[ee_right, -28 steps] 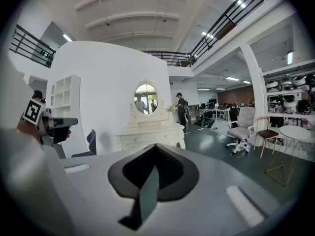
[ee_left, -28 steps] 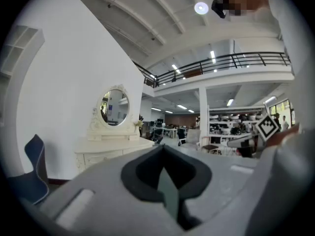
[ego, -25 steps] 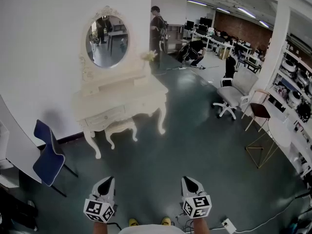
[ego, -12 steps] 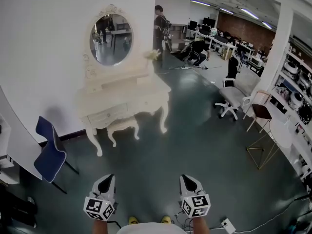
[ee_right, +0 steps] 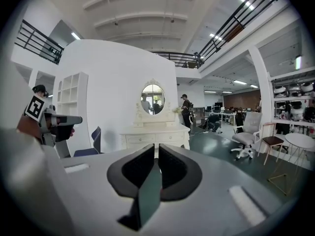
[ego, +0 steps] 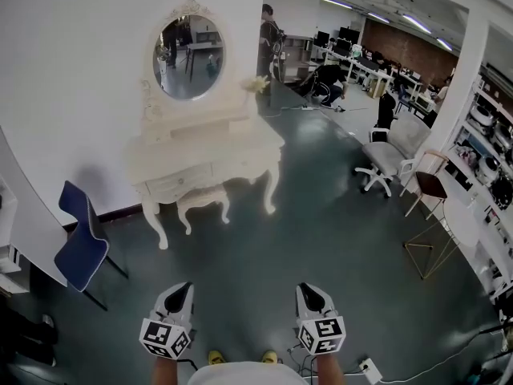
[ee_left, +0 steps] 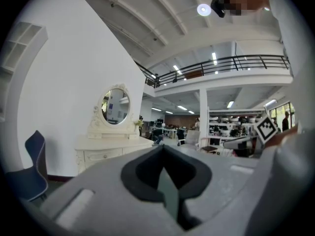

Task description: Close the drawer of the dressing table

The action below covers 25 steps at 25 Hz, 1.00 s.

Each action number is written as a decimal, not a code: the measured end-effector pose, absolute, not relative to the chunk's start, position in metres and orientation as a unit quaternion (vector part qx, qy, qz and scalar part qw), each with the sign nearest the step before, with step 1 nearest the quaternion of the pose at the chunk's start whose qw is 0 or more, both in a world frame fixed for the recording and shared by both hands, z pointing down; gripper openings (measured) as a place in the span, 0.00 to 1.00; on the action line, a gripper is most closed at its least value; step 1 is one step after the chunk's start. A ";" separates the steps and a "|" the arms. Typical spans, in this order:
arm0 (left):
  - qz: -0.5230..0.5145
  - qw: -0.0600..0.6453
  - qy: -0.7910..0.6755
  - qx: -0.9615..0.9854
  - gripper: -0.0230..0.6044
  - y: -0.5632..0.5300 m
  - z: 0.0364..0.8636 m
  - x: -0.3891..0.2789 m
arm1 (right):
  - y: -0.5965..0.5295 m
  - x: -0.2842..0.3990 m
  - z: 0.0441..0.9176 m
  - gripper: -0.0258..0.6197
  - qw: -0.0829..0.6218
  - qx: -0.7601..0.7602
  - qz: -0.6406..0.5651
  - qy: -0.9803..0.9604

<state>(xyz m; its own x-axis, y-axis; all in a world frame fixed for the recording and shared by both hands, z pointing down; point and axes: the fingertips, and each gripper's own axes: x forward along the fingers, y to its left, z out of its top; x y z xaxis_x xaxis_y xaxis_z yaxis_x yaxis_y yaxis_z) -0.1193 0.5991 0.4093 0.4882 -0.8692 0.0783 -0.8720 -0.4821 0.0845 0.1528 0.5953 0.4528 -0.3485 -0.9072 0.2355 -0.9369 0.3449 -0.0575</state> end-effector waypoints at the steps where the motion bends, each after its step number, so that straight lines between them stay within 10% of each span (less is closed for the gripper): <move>1: 0.012 0.057 -0.507 0.860 0.03 0.599 0.410 -0.121 | 0.595 0.152 0.453 0.06 0.083 0.564 0.090 -0.816; 25: 0.039 0.059 -0.500 0.863 0.03 0.605 0.413 -0.078 | 0.590 0.185 0.465 0.18 0.071 0.559 0.115 -0.818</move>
